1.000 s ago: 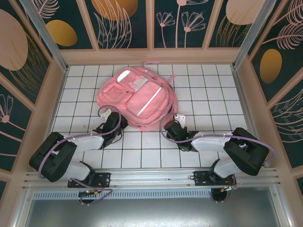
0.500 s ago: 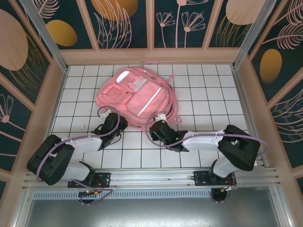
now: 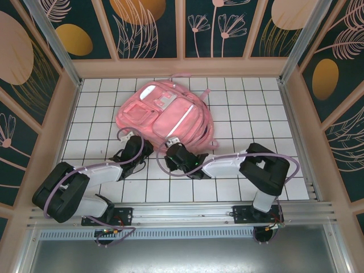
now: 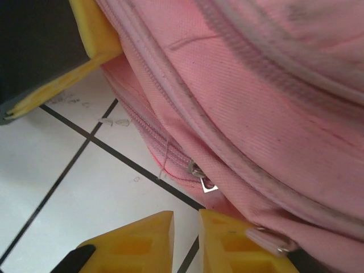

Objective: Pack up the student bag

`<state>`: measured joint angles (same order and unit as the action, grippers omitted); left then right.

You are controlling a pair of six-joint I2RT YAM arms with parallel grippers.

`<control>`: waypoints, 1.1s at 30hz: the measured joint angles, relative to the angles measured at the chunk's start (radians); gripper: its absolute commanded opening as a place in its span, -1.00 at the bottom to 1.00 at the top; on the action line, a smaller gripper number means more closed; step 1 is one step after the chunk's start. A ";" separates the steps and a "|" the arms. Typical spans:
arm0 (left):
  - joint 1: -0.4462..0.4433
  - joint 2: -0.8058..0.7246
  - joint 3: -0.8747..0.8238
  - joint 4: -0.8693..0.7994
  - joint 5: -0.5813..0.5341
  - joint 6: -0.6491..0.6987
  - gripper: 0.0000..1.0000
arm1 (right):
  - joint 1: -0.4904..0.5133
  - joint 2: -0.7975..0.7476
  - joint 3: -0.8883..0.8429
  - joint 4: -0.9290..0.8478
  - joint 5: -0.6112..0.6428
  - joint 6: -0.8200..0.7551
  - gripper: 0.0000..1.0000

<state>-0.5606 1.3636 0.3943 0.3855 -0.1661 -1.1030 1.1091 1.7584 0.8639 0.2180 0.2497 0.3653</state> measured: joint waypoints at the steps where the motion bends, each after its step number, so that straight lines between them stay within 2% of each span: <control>1: 0.000 0.000 0.000 0.000 0.000 0.000 -1.00 | 0.000 0.008 0.005 -0.003 0.004 -0.007 -0.59; 10: 0.000 0.000 0.000 0.000 0.005 0.000 -1.00 | -0.016 0.043 0.026 -0.032 0.004 -0.039 -0.47; 13: 0.000 0.000 0.000 0.003 0.009 0.000 -1.00 | -0.047 0.043 0.026 -0.034 -0.056 -0.032 -0.42; 19: 0.000 0.000 0.000 0.008 0.024 0.000 -1.00 | -0.141 0.029 -0.004 0.007 -0.255 0.018 -0.39; 23: -0.001 0.000 0.000 0.012 0.028 0.000 -1.00 | -0.170 0.016 -0.025 0.031 -0.318 0.053 -0.39; 33: -0.001 0.000 0.000 0.014 0.028 0.000 -1.00 | -0.180 -0.080 -0.073 0.026 -0.314 0.087 -0.37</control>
<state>-0.5617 1.3636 0.3943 0.4000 -0.1383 -1.1030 0.9291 1.6787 0.7906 0.2443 -0.0647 0.4526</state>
